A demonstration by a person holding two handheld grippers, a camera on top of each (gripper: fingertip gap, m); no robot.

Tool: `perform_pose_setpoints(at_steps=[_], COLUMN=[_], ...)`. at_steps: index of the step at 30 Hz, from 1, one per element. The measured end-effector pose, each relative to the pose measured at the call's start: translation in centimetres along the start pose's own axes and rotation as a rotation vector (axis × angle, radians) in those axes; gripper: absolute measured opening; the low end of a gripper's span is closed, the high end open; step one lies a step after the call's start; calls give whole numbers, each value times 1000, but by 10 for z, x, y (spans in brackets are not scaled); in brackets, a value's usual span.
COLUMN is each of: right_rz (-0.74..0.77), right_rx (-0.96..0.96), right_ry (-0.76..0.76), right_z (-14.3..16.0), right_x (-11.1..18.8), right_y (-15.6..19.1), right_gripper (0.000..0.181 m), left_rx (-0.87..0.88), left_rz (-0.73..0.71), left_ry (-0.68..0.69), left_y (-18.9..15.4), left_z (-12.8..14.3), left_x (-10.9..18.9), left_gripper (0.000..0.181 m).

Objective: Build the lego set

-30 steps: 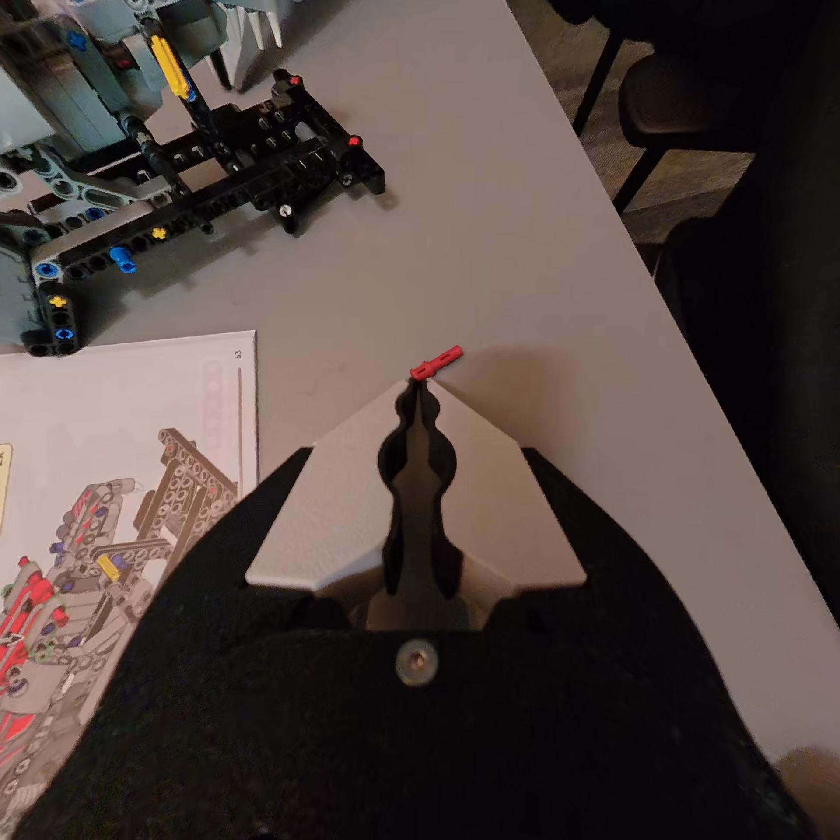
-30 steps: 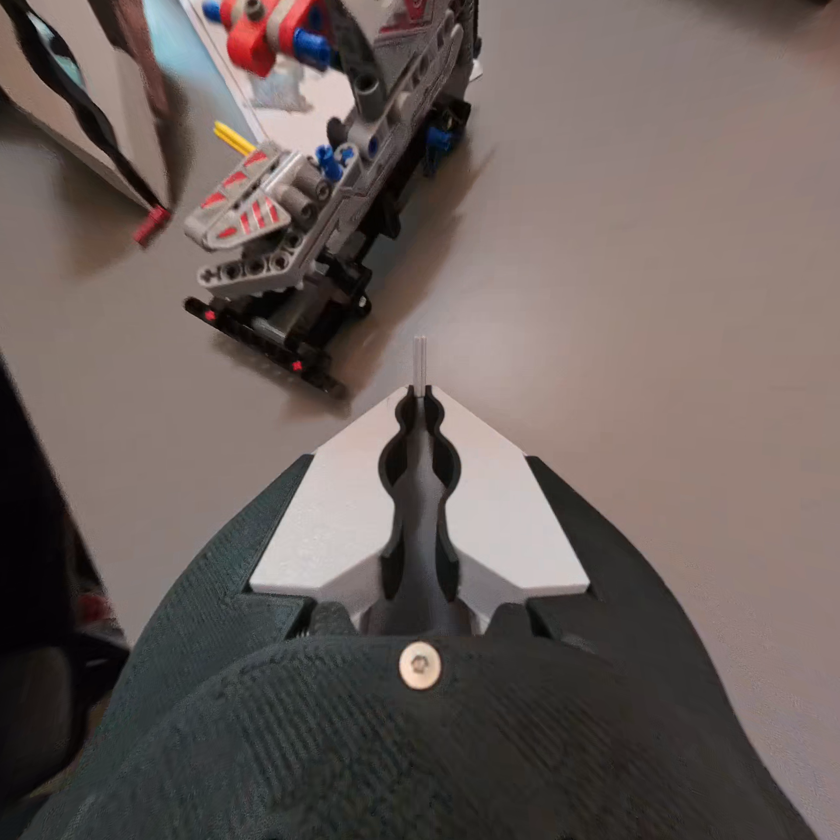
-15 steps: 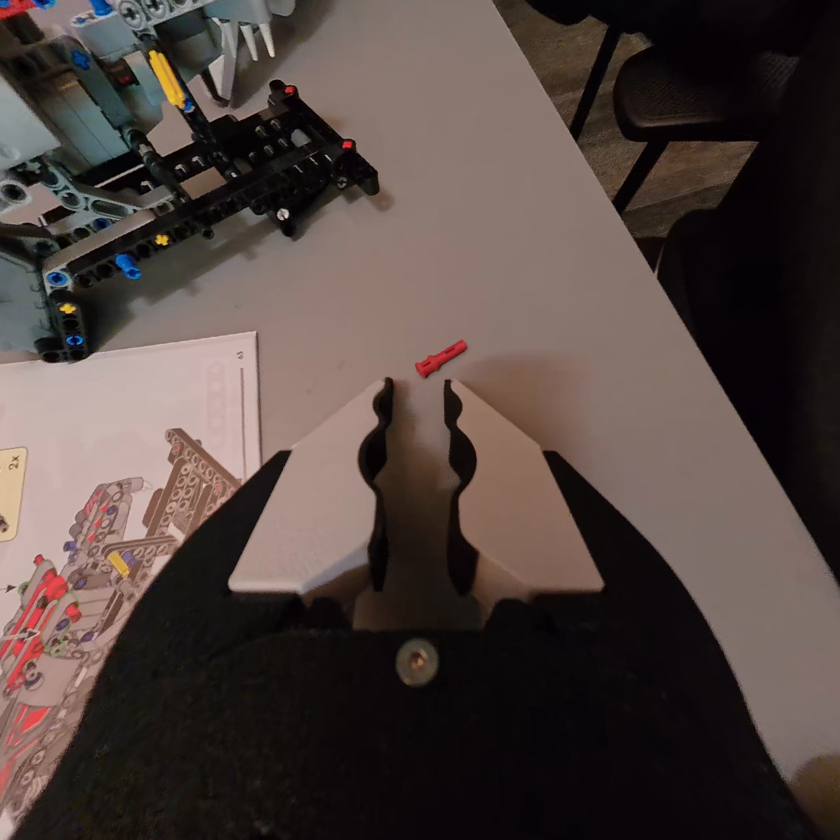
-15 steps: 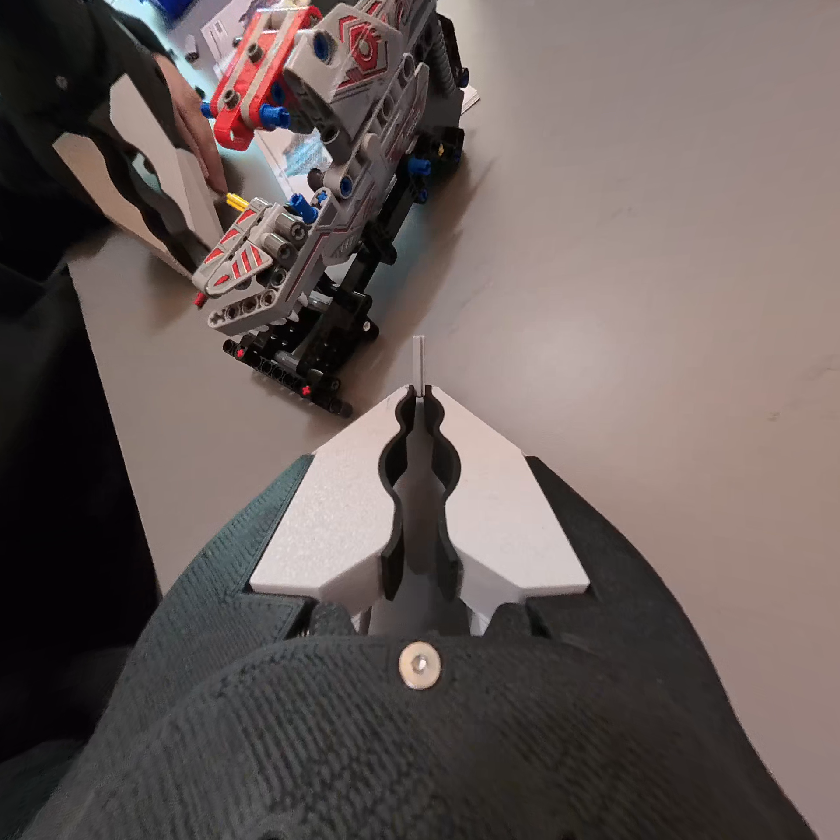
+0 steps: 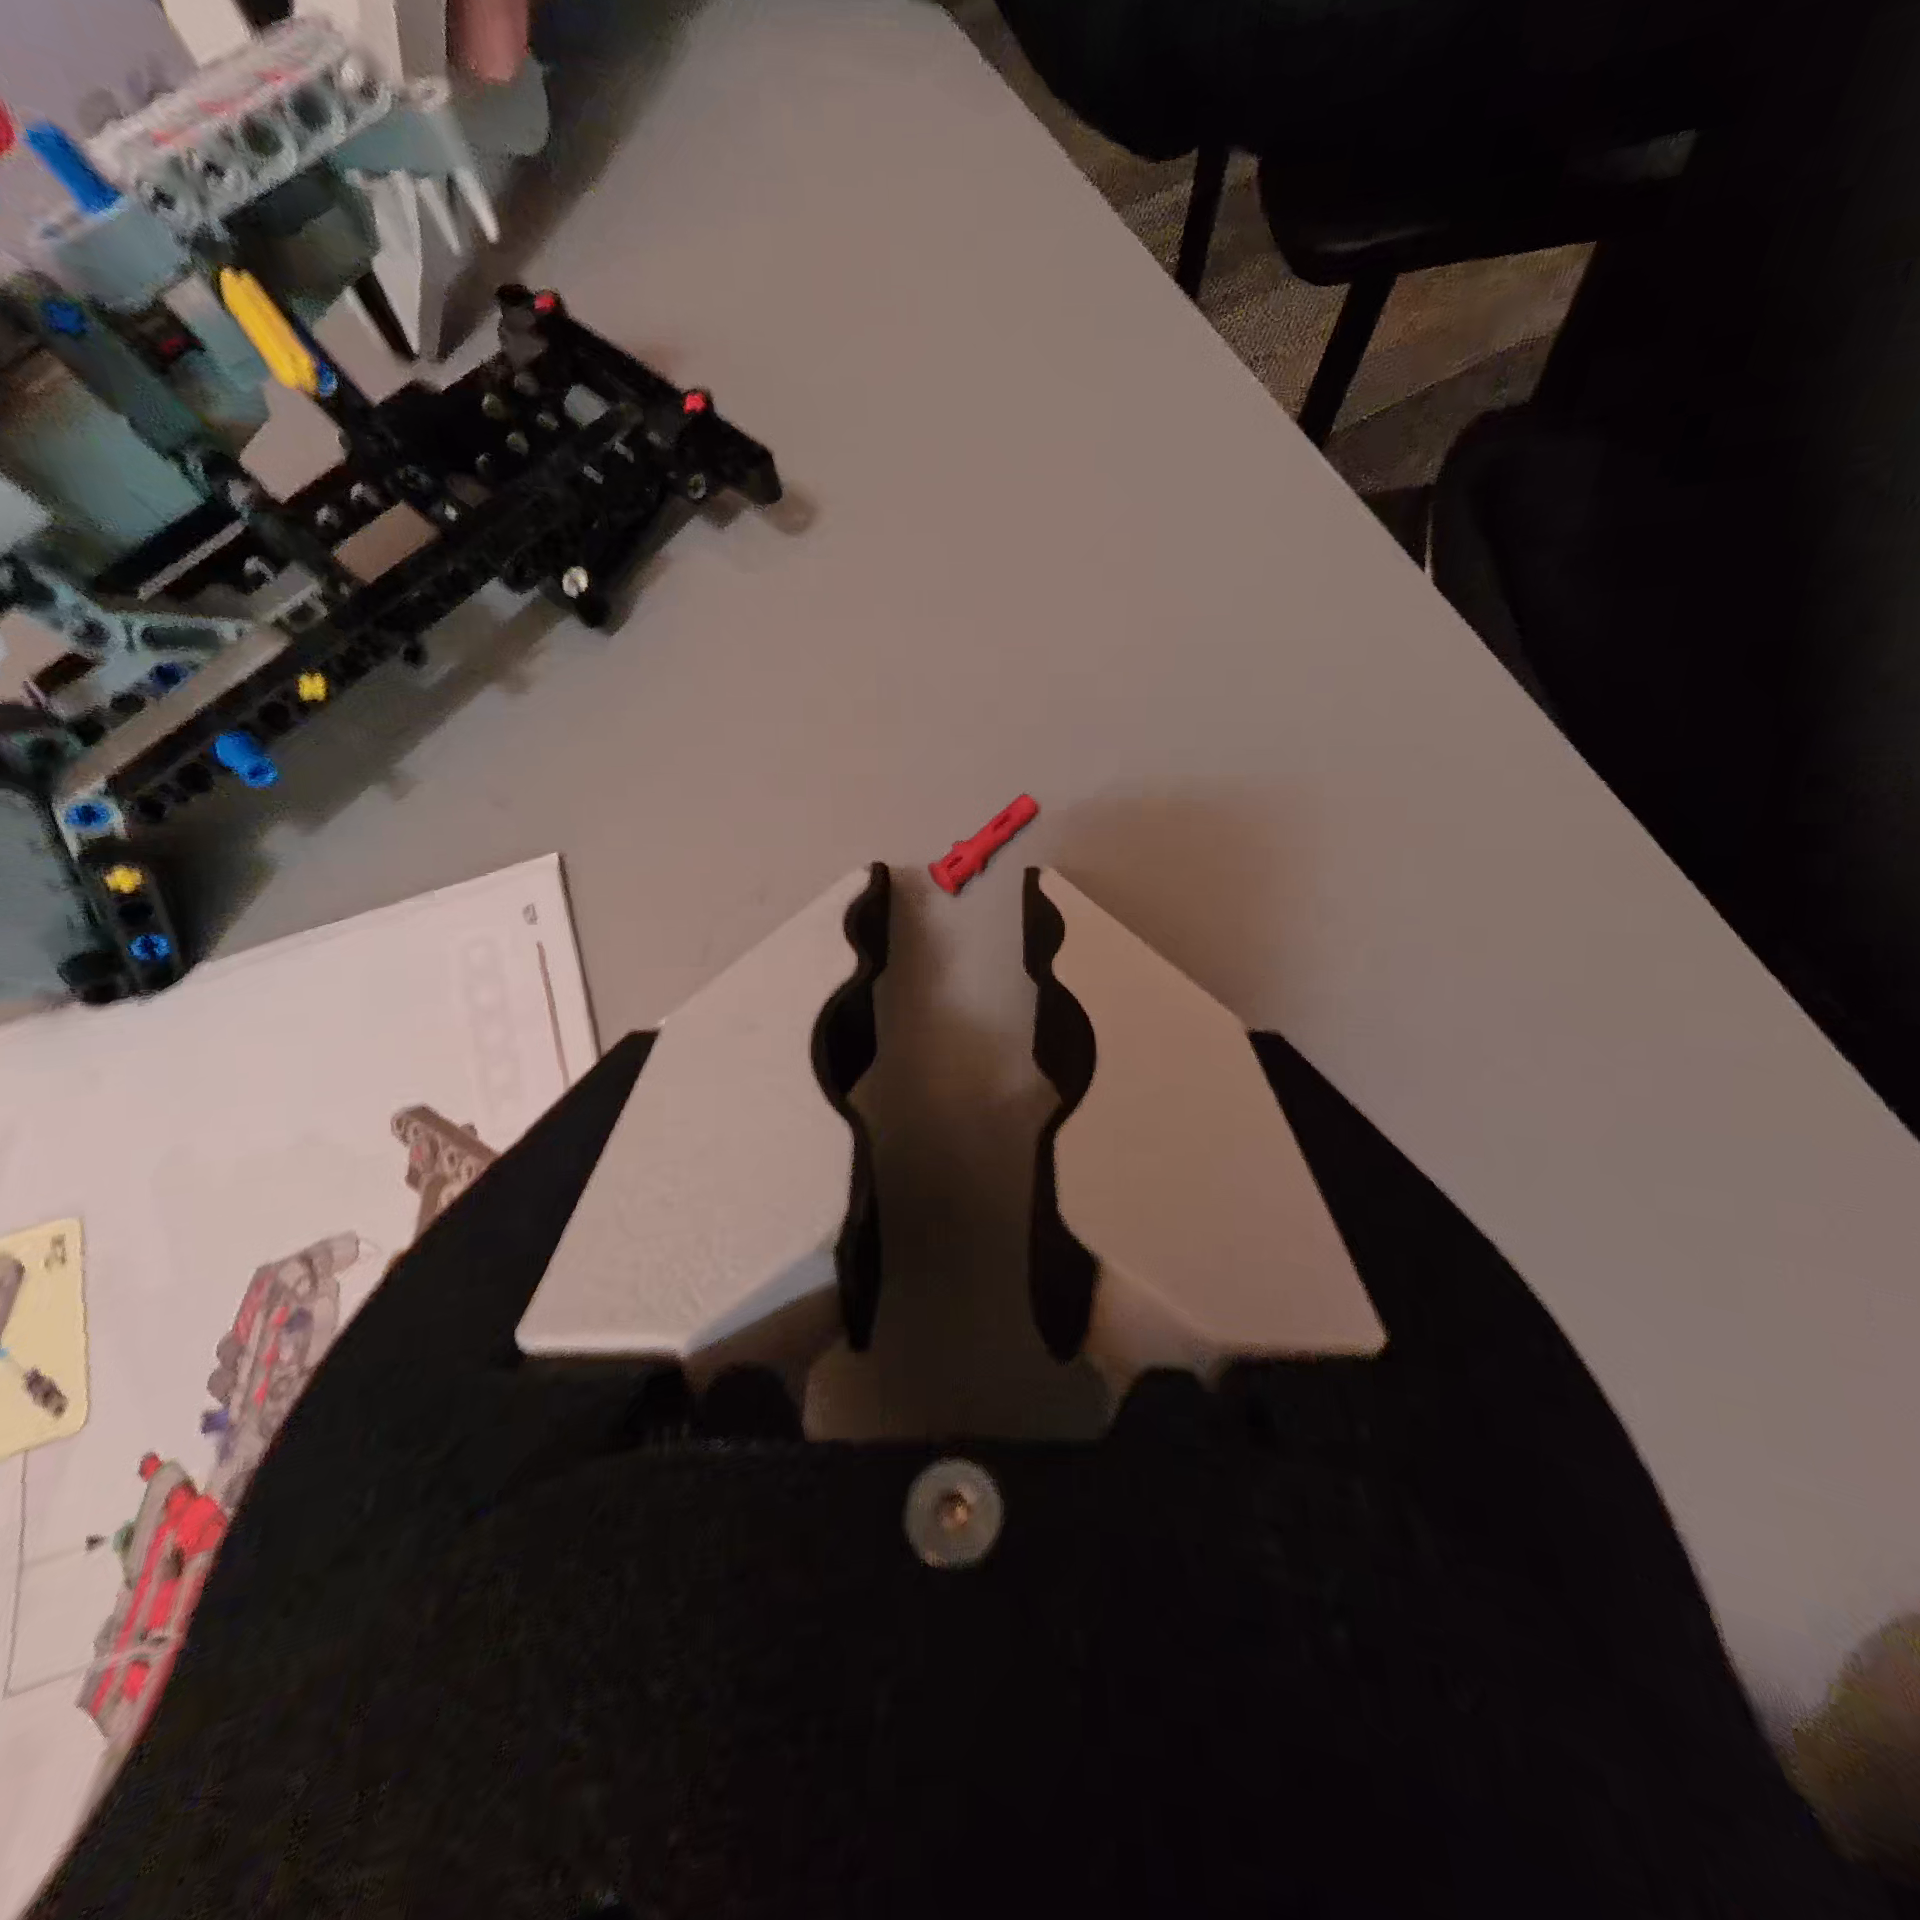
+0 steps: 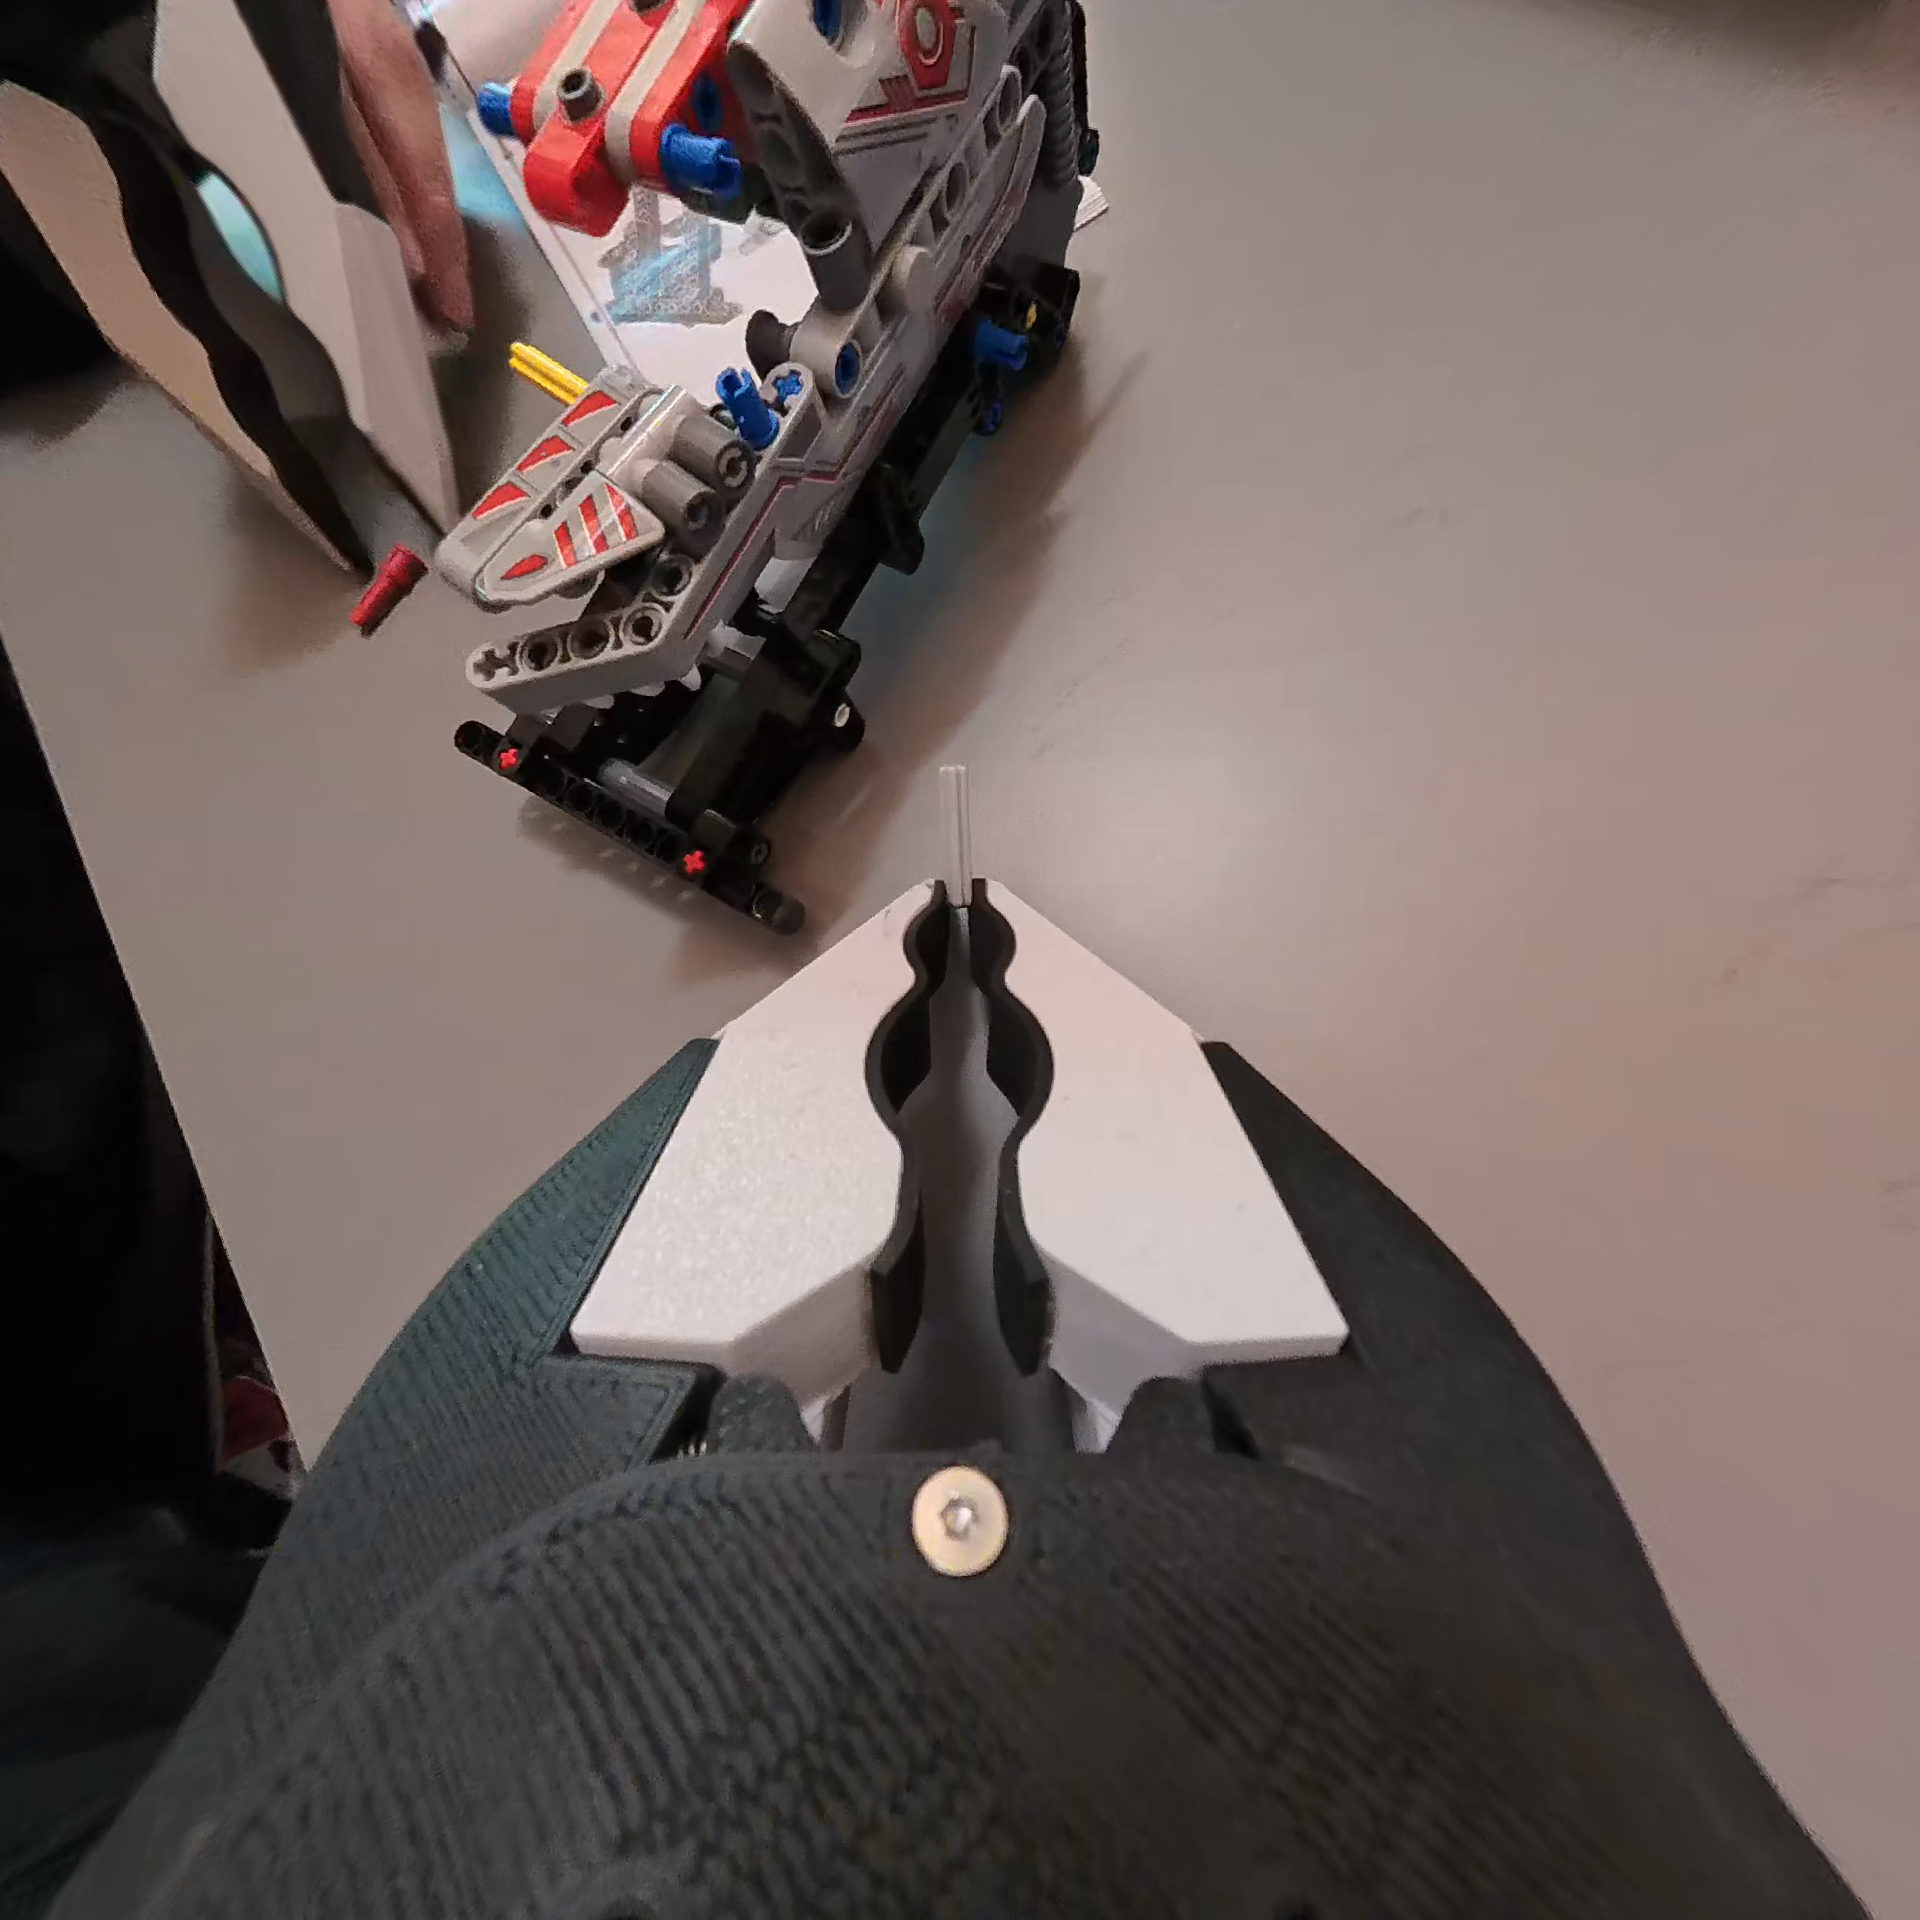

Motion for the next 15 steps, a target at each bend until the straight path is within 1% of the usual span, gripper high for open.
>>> perform_pose_setpoints(at_steps=[3, 4, 5, 6, 8, 10, 11, 13, 15], right_rz=[4, -1, -4, -5, -4, -6, 3, 19, 45], right_rx=[9, 6, 4, 5, 12, 27, 38, 80, 137], right_ry=[1, 2, 2, 2, 3, 6, 6, -26, -135], right_z=[0, 0, 0, 0, 0, 0, 0, -3, -19], right_x=[-1, -1, -1, -1, -1, -1, 0, 5, 18], right_y=[1, 1, 1, 1, 1, 2, 1, 2, 6], right_gripper=[2, 2, 2, 2, 2, 2, 2, 2, 2], left_rx=[-47, -35, -12, 14, 57, 123, 149, 154, 154], left_rz=[30, 51, 84, 95, 92, 65, 34, -106, -284], left_ry=[23, 28, 36, 43, 43, 15, 3, -25, -101], left_y=[1, 2, 2, 3, 4, 5, 7, 17, 27], left_z=[-3, -4, -5, -6, -6, -5, -5, -8, -24], left_x=[-4, -6, -7, -8, -8, -9, -8, -2, 11], left_gripper=[20, 18, 10, 7, 7, 7, 7, 6, 6])
Point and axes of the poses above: each gripper's, where its closed fingertips meet, x back along the fingers, z out of its underside, y = z × x across the jaws, the point moved 8 cm from there along x, back along the fingers, and after that the axes turned 5 degrees about -y, right-handed, at the moved point
